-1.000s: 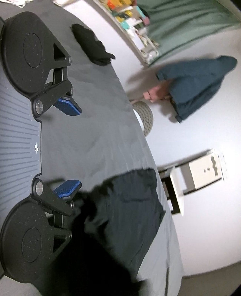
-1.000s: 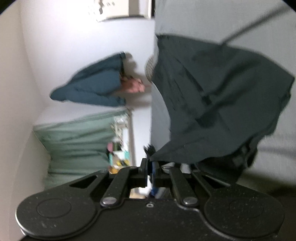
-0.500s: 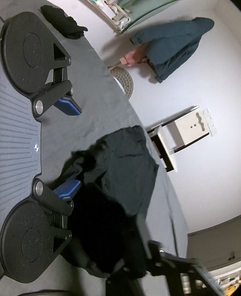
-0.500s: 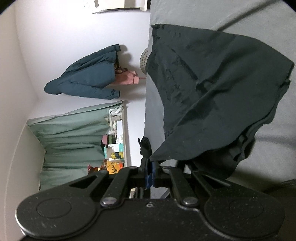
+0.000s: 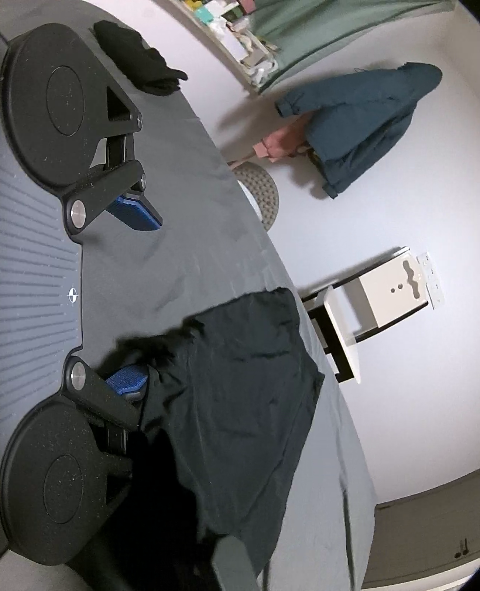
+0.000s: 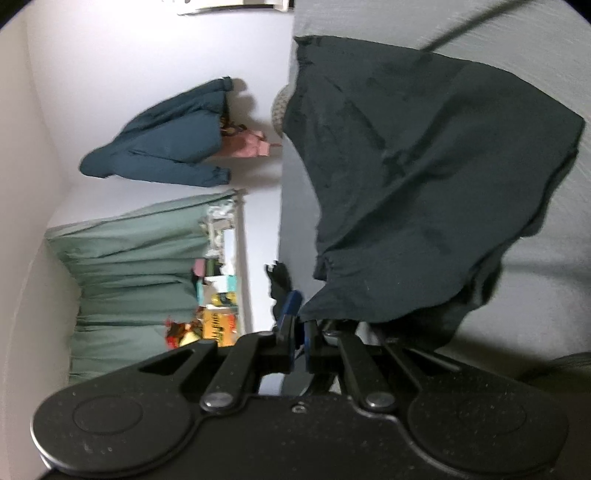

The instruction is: Fold clothes

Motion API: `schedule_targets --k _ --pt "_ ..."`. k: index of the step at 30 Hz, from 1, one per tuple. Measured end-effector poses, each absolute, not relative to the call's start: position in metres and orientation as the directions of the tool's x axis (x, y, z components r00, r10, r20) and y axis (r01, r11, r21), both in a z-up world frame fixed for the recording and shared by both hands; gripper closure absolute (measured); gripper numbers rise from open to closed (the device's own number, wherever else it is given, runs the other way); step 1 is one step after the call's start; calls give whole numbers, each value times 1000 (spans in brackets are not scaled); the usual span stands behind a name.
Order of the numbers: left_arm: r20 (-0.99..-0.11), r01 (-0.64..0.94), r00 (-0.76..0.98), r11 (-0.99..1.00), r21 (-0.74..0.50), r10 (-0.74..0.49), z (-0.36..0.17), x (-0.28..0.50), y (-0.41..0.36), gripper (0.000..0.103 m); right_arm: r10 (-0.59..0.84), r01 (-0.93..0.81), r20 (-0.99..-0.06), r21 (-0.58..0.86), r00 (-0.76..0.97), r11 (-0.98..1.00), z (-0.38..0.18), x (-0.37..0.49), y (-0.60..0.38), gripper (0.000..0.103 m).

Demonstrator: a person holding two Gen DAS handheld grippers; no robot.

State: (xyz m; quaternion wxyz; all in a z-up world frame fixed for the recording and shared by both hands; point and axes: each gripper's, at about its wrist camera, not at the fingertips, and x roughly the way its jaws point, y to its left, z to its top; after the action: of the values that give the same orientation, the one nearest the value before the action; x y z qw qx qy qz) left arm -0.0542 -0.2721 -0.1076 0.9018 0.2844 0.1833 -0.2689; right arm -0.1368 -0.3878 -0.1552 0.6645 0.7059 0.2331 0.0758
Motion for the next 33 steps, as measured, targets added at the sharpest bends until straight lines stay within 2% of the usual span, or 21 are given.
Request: schedule_targets --k 6,10,12,14,16,18,20,22,23,25,27,29,30,33 --pt "-498 569 794 715 406 -349 -108 -54 -252 26 497 344 -352 932 793 112 -158 -132 -375 97" --pt "-521 560 790 728 396 -324 -108 -48 -237 26 505 389 -418 906 755 168 -159 -133 -370 97" --pt "-528 556 783 753 353 -330 -102 -45 -228 26 506 409 -449 891 736 196 -159 -135 -367 95" --pt "-531 559 769 777 290 -355 -94 -44 -219 26 508 416 -469 882 722 223 -157 -137 -365 95" --pt "-537 579 744 784 221 -398 -85 -46 -212 26 511 411 -475 879 716 241 -151 -143 -364 86" --pt "-558 608 703 780 150 -440 -79 -47 -208 26 508 395 -471 882 721 257 -141 -153 -365 66" --pt "-590 631 649 773 65 -480 -74 -47 -205 26 443 353 -457 886 771 300 -117 -169 -372 56" --pt "-637 636 570 770 -58 -519 -72 -44 -201 26 333 317 -440 876 834 363 -91 -189 -383 44" --pt "-657 621 531 774 -127 -534 -73 -42 -199 26 260 312 -433 862 863 399 -78 -200 -390 34" --pt "-701 556 460 792 -252 -545 -78 -39 -194 26 108 380 -472 809 875 448 -66 -216 -400 33" --pt "-729 477 391 801 -361 -562 -87 -35 -188 26 -14 504 -570 715 822 484 -67 -222 -409 36" --pt "-746 371 302 795 -481 -593 -99 -30 -185 26 -41 586 -636 680 770 441 -75 -223 -419 39" --pt "-744 322 262 783 -532 -614 -105 -28 -184 26 -25 586 -633 699 773 411 -79 -223 -423 40" --pt "-733 293 231 764 -575 -640 -110 -27 -191 26 -16 622 -663 694 749 364 -87 -220 -425 40"
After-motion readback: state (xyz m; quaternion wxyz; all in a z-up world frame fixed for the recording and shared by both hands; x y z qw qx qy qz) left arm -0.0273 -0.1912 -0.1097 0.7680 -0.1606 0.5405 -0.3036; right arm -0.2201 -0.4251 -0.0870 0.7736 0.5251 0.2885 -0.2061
